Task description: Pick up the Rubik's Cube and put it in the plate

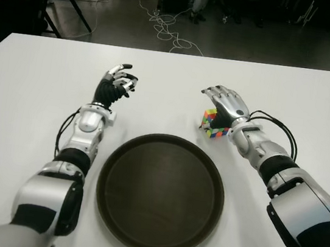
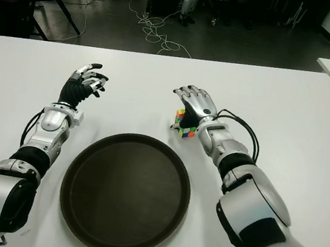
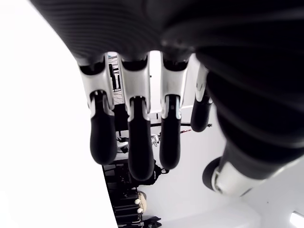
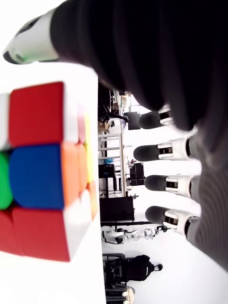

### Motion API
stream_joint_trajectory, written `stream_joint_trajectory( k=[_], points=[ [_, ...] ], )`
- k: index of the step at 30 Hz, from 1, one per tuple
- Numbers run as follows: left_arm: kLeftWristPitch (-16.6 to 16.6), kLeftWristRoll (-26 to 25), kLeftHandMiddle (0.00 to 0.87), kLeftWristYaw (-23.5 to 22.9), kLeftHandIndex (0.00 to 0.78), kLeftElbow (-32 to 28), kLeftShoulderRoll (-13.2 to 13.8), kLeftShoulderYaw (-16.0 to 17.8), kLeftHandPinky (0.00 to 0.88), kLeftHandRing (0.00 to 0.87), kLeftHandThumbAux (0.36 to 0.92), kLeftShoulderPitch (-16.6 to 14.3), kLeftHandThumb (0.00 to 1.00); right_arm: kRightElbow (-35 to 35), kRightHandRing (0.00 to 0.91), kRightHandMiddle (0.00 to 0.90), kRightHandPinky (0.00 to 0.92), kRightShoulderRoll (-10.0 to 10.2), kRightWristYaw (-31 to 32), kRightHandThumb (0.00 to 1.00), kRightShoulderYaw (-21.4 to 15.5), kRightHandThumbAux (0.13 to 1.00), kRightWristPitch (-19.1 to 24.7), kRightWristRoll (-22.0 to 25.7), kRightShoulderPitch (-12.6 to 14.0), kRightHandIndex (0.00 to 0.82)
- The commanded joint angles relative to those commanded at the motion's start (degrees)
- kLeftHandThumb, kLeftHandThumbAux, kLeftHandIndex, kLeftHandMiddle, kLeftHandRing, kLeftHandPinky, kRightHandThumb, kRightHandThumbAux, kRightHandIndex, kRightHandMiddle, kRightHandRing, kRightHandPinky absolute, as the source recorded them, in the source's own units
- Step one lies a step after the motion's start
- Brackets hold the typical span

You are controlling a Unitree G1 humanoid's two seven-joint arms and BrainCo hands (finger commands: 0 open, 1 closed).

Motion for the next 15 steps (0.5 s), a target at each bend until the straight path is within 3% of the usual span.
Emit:
stream_joint_trajectory(
  k=[15],
  points=[
    [-0.2,-0.2,0.413,0.4,0.236,0.3,0.0,0.0,0.566,0.497,0.682,-0.1,0.305,-1.4,0.008,0.044,0.005,-2.6,-1.7,0.0,0.4,0.712,-2.5,-0.2,0.9,0.046]
  ],
)
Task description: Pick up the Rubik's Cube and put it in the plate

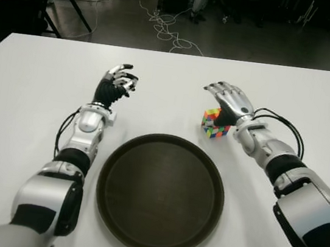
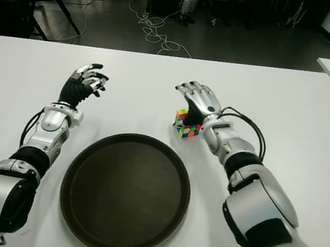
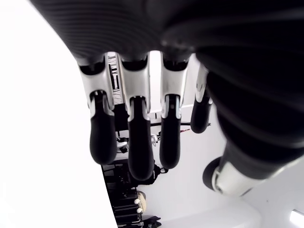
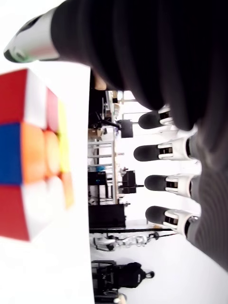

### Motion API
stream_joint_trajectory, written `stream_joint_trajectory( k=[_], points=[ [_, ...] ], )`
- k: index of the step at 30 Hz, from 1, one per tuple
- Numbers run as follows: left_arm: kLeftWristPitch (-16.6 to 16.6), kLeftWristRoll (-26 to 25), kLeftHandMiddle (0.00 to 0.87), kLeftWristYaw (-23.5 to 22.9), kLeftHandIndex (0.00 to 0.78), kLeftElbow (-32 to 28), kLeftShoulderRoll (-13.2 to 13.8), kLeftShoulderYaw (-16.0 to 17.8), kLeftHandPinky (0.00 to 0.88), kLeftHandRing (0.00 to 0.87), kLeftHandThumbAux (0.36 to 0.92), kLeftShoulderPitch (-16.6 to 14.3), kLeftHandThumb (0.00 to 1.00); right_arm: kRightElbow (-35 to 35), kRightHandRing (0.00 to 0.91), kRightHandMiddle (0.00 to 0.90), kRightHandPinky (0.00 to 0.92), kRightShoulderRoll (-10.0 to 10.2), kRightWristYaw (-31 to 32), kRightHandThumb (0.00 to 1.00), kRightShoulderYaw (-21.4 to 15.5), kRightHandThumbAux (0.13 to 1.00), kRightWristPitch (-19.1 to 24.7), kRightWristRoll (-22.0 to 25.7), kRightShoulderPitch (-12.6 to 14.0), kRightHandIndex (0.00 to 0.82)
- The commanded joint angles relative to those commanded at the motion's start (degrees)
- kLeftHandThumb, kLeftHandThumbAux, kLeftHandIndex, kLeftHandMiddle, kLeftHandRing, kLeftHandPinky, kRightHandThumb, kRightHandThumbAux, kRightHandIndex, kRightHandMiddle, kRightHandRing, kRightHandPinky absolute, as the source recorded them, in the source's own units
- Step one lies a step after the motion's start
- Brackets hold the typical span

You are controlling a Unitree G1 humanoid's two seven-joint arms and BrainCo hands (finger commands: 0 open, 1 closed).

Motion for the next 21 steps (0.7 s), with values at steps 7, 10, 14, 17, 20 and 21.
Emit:
stream_joint_trajectory(
  k=[7,10,14,17,20,21],
  points=[
    [0.1,-0.5,0.417,-0.4,0.24,0.0,-0.2,0.3,0.562,0.504,0.691,0.0,0.303,-0.8,0.015,0.049,0.009,-1.0,-0.4,0.0,0.3,0.717,-1.3,-0.1,0.9,0.047],
    [0.2,-0.6,0.412,-0.5,0.239,-0.1,-0.2,0.3,0.563,0.502,0.695,0.0,0.301,-1.0,0.017,0.05,0.008,-1.3,-0.4,0.0,0.5,0.714,-1.5,-0.1,1.3,0.047],
    [0.4,-0.7,0.405,-0.7,0.235,-0.1,-0.2,0.3,0.562,0.494,0.698,-0.1,0.307,-1.2,0.015,0.049,0.012,-1.6,-0.3,0.0,0.7,0.718,-1.7,-0.1,1.7,0.049],
    [0.4,-0.7,0.407,-0.8,0.24,0.0,-0.3,0.3,0.556,0.493,0.7,-0.2,0.31,-1.4,0.017,0.049,0.018,-1.7,-0.4,0.0,0.8,0.728,-1.7,-0.2,1.9,0.051],
    [0.2,-0.8,0.406,-1.0,0.241,0.0,-0.3,0.4,0.554,0.49,0.695,-0.1,0.31,-1.4,0.021,0.053,0.022,-1.7,-0.9,0.0,1.2,0.741,-1.5,-0.5,2.5,0.051],
    [0.2,-0.8,0.408,-1.0,0.24,0.0,-0.3,0.4,0.558,0.49,0.696,-0.2,0.312,-1.4,0.027,0.056,0.028,-1.8,-1.0,0.0,1.3,0.744,-1.4,-0.5,2.6,0.052]
  ],
)
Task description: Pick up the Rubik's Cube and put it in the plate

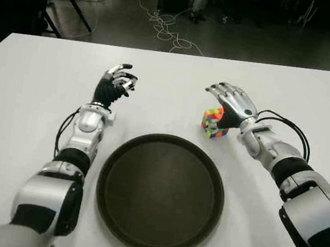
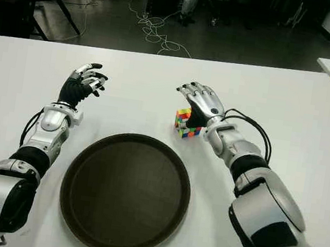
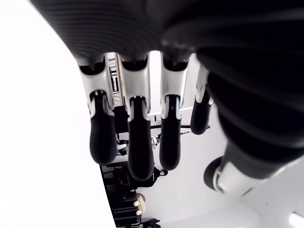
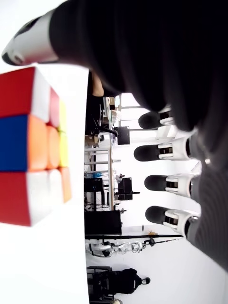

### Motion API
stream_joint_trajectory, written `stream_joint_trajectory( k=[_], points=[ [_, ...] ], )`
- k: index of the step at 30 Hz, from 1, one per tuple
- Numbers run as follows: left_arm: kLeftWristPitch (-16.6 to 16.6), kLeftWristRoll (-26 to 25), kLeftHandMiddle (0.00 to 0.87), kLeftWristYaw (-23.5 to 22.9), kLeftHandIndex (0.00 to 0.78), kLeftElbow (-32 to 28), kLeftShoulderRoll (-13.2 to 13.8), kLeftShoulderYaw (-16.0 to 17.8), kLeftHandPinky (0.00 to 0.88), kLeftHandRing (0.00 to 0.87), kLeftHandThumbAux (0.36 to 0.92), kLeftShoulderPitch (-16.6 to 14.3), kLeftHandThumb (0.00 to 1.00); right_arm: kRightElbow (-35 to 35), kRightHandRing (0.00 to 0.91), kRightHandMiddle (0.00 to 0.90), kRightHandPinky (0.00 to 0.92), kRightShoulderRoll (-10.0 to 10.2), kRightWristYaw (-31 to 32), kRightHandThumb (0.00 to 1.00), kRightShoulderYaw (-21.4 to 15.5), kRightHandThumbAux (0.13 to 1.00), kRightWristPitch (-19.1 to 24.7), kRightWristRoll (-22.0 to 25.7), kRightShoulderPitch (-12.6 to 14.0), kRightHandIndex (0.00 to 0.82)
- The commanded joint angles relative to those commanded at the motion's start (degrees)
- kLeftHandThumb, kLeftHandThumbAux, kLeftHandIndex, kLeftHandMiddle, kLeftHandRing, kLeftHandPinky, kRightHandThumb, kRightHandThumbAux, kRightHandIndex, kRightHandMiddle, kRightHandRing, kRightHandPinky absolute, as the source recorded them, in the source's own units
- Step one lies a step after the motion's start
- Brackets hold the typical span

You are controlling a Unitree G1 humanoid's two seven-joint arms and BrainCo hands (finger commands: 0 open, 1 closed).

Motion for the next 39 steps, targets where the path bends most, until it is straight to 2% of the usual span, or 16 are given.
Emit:
stream_joint_trajectory(
  k=[15,25,30,39],
  points=[
    [0.0,-0.4,0.42,-0.4,0.236,0.1,-0.2,0.4,0.574,0.505,0.704,-0.1,0.331,-0.7,0.055,0.074,0.058,0.1,-0.6,0.0,0.3,0.749,-0.2,0.0,1.8,0.066],
    [0.0,-0.1,0.391,-0.5,0.232,0.1,0.1,0.3,0.544,0.481,0.693,-0.1,0.303,-0.9,0.091,0.084,0.128,0.4,0.2,0.0,0.2,0.756,-1.3,0.4,2.5,0.081],
    [0.2,-0.2,0.394,-0.5,0.232,0.2,0.1,0.4,0.551,0.488,0.699,-0.1,0.312,-0.2,0.13,0.097,0.194,1.0,1.6,0.0,0.7,0.789,-1.5,0.1,2.7,0.086],
    [0.3,-0.2,0.391,-0.5,0.224,0.1,0.1,0.5,0.55,0.483,0.691,-0.2,0.297,0.3,0.104,0.087,0.114,1.3,7.2,0.0,2.6,0.828,-0.5,-1.2,1.9,0.068]
  ],
)
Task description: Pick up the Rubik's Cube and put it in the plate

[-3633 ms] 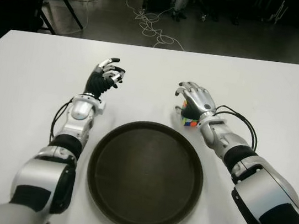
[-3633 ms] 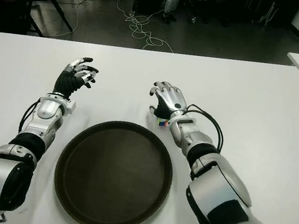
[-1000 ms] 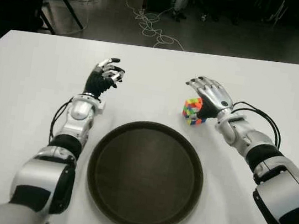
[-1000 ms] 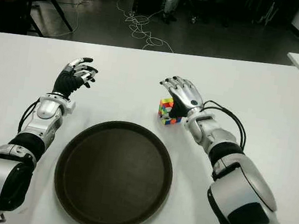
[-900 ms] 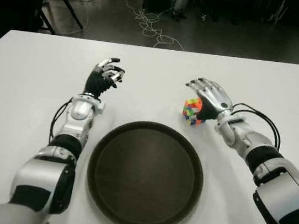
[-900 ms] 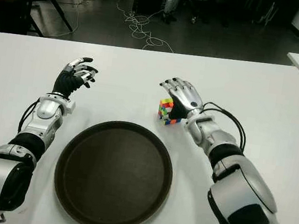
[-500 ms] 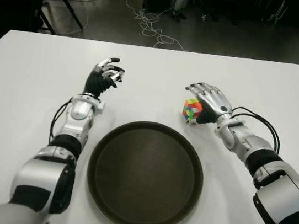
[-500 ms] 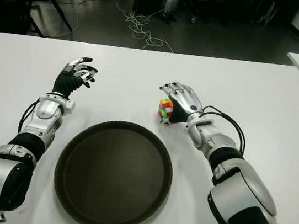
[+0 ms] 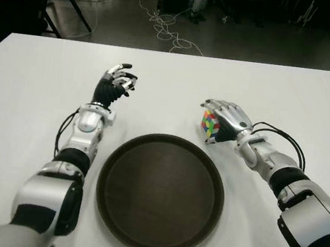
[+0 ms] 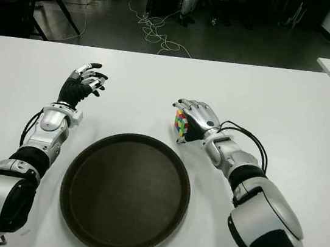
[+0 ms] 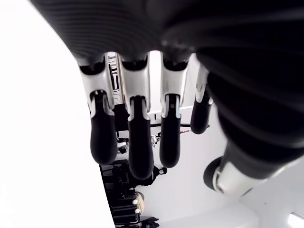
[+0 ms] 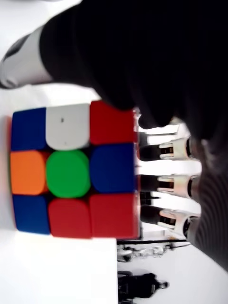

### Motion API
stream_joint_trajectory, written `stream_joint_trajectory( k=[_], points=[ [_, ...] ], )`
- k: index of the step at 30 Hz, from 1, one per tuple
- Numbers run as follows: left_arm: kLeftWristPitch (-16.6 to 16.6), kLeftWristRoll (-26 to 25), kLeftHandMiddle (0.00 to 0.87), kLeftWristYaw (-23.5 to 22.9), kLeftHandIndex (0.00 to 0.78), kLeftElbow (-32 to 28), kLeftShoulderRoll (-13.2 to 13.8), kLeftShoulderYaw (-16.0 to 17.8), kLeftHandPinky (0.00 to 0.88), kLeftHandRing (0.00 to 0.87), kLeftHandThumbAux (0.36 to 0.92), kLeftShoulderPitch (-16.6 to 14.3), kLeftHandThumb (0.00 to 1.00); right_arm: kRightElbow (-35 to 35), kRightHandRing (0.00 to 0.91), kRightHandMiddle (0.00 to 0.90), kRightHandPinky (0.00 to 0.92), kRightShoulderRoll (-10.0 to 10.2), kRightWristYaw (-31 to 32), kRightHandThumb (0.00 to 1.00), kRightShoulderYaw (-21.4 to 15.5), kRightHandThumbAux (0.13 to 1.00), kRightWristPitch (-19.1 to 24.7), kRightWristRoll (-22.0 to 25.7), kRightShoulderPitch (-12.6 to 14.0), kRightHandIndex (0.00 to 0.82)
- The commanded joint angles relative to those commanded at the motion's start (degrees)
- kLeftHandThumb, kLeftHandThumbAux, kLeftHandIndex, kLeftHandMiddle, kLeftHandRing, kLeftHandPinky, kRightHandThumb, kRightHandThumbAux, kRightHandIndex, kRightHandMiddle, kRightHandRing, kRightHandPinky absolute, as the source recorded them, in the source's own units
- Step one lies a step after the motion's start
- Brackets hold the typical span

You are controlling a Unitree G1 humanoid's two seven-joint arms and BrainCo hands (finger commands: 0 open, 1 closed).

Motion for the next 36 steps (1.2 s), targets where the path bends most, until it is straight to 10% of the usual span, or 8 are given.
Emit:
stream_joint_trajectory(
  k=[36],
  points=[
    [-0.7,0.8,0.397,0.3,0.223,-0.9,0.6,-0.6,0.543,0.482,0.678,0.8,0.258,0.2,0.121,0.12,0.095,1.8,5.2,0.0,0.5,0.792,3.0,0.5,-0.5,0.07]
  ],
)
